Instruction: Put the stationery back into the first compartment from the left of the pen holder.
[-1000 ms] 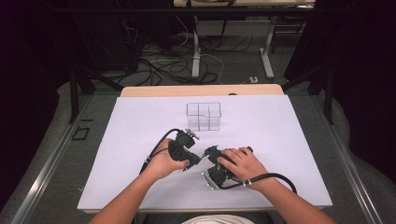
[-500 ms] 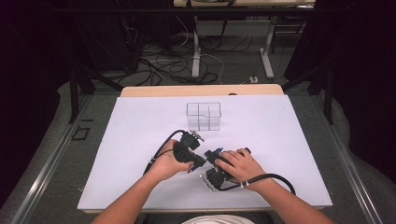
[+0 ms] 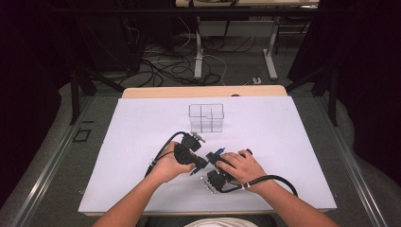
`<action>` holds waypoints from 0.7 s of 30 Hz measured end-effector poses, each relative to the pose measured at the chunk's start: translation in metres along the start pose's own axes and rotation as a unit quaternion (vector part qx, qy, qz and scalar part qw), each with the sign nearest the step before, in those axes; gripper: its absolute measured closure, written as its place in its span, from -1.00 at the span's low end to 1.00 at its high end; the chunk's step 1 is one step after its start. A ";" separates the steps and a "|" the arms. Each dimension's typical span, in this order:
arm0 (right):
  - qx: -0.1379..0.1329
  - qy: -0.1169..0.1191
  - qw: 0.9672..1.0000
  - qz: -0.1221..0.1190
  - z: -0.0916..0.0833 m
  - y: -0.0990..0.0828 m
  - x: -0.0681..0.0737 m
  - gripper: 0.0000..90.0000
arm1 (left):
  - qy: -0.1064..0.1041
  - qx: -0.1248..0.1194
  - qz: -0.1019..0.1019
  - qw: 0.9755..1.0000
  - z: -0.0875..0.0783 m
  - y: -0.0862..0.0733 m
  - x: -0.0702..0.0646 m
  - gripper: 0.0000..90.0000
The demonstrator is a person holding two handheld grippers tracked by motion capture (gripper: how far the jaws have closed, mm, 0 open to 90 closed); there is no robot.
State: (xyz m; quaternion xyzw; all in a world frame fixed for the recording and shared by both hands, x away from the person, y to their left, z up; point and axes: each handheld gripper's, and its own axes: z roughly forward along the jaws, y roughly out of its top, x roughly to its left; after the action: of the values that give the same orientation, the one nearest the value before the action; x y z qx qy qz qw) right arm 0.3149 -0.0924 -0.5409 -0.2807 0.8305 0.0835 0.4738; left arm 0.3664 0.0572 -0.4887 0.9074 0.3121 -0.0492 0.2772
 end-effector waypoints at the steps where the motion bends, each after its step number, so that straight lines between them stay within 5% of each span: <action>1: -0.002 -0.002 1.000 -0.007 0.001 0.000 -0.002 0.76 | 0.000 -0.001 -0.004 1.000 -0.001 -0.001 0.000 0.73; 5: -0.002 -0.001 1.000 -0.004 0.005 -0.001 -0.003 0.76 | 0.000 -0.018 -0.015 1.000 -0.005 -0.004 0.002 0.54; 15: -0.002 -0.001 1.000 0.001 0.014 -0.005 -0.012 0.76 | 0.039 -0.045 -0.022 0.998 -0.025 -0.018 0.020 0.30; 21: -0.004 -0.003 1.000 0.015 0.017 -0.005 -0.018 0.76 | 0.068 -0.079 -0.037 0.994 -0.038 -0.031 0.033 0.12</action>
State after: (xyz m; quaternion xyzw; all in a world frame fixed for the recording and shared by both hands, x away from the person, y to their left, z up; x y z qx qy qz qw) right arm 0.3372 -0.0833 -0.5346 -0.2697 0.8330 0.0947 0.4736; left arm 0.3715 0.1159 -0.4797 0.8718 0.3665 0.0267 0.3240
